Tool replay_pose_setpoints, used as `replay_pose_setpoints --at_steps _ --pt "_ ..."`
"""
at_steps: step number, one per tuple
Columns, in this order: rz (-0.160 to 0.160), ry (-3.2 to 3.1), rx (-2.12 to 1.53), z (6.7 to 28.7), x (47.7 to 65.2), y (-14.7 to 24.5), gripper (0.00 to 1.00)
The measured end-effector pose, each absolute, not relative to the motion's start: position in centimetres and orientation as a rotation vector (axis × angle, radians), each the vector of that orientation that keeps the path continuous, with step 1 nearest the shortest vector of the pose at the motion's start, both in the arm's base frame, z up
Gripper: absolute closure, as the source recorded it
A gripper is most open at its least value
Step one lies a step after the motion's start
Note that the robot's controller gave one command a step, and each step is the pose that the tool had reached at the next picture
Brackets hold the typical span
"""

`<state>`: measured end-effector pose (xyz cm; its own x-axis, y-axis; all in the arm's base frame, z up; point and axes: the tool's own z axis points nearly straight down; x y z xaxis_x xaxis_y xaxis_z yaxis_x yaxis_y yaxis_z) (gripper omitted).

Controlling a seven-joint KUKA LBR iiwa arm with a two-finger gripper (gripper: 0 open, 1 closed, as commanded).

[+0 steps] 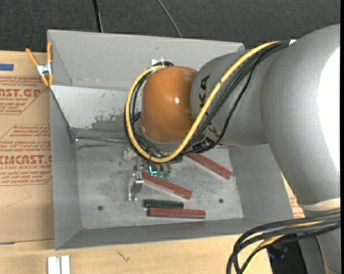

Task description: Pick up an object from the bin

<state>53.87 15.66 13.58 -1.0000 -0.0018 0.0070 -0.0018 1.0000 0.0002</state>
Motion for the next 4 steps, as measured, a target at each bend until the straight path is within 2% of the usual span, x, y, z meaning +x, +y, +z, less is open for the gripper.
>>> replay_pose_setpoints --at_steps 1,2,3,4 --pt "-0.002 -3.142 0.001 14.0 54.1 15.6 0.0" --pt "-0.003 -3.145 0.126 9.6 56.1 11.2 0.0" --pt "0.001 -3.108 0.515 7.7 54.5 9.2 0.0" --pt "-0.002 -3.095 0.664 7.8 55.5 3.5 1.0"
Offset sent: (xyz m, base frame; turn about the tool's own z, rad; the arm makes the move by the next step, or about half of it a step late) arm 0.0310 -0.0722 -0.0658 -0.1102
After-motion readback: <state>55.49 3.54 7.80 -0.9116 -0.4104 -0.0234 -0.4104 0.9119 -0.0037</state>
